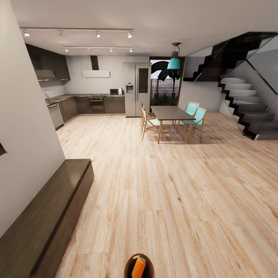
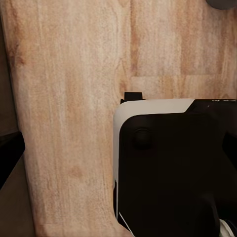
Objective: Put the three can of soda from the living room inside the tash can in the kitchen.
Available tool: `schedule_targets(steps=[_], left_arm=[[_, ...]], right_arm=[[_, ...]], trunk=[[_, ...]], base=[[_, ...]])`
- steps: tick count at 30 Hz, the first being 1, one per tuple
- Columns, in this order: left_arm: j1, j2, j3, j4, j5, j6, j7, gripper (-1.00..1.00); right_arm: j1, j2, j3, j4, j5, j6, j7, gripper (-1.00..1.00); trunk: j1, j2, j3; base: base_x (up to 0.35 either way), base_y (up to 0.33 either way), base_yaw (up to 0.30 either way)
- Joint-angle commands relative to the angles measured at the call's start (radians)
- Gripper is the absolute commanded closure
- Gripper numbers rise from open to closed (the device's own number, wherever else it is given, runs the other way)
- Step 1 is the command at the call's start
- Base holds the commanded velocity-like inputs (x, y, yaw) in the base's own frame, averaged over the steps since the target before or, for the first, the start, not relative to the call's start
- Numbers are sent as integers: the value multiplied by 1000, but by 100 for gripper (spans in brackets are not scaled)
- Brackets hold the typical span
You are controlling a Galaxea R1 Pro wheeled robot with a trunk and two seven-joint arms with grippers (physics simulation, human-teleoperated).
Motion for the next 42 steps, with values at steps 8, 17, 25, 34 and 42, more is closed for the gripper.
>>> schedule_targets(steps=[8,17,25,34,42], left_arm=[[0,-1,0,0,1,0,0,-100],[0,-1,0,0,1,0,0,-100],[0,-1,0,0,1,0,0,-100],[0,-1,0,0,1,0,0,-100],[0,-1,0,0,1,0,0,-100]], right_arm=[[0,0,0,0,0,0,0,-100],[0,0,0,0,-1,0,0,-100],[0,0,0,0,-1,0,0,-100],[0,0,0,0,-2,0,0,-100],[0,0,0,0,-2,0,0,-100]], trunk=[[0,0,0],[0,0,0],[0,0,0],[0,0,0],[0,0,0]], base=[[0,0,0],[0,0,0],[0,0,0],[0,0,0],[0,0,0]])
